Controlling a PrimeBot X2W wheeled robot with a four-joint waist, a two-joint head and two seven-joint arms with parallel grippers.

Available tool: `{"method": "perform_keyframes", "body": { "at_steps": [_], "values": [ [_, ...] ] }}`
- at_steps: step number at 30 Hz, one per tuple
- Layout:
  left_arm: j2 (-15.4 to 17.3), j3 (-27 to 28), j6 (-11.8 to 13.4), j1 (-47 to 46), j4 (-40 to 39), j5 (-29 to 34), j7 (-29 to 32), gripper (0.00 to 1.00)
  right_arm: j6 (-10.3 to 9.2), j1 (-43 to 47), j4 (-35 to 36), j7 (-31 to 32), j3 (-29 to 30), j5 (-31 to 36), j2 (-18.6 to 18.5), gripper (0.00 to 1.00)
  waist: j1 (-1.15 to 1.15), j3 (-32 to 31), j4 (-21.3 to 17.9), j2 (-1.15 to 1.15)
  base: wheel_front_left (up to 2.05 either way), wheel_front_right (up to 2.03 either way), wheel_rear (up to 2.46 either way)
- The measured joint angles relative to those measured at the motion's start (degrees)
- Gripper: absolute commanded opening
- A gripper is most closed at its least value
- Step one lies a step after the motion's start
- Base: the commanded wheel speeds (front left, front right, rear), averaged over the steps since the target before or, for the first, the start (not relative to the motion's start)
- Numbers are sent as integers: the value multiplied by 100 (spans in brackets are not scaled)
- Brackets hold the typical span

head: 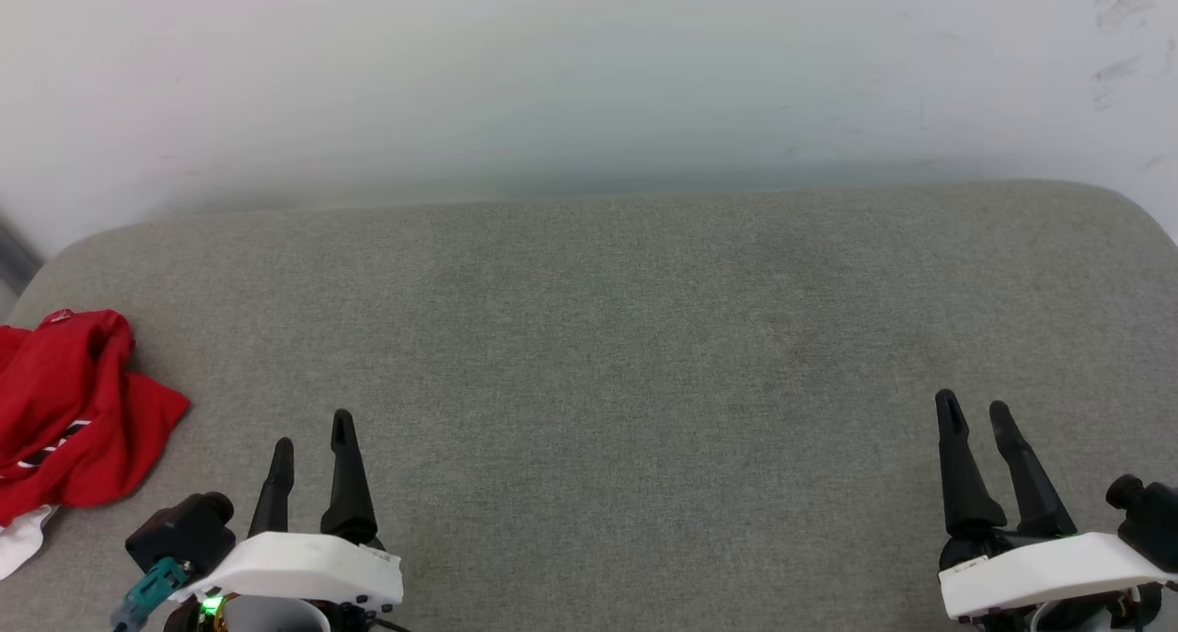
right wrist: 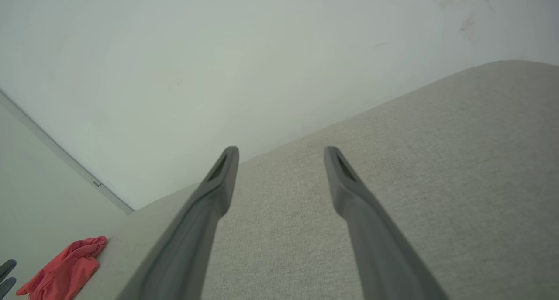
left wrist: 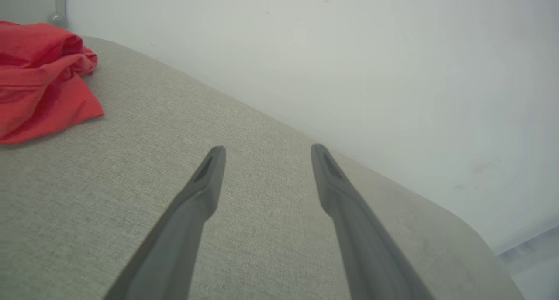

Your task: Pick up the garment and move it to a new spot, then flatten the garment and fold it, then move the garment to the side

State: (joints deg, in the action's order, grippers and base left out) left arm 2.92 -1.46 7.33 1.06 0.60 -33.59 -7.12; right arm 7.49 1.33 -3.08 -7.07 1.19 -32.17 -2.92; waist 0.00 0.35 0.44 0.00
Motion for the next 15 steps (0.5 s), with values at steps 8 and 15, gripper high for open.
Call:
{"method": "perform_keyframes", "body": {
  "at_steps": [8,15],
  "values": [
    [42,-158,82,83,-45,532,-120,100,0,31,58,-124,-14,530,0,100,0,0,5,0,0,0,0],
    [64,-234,127,107,-91,911,-223,100,0,103,104,-226,-41,936,0,100,0,5,7,0,0,0,0]
  ]
}}
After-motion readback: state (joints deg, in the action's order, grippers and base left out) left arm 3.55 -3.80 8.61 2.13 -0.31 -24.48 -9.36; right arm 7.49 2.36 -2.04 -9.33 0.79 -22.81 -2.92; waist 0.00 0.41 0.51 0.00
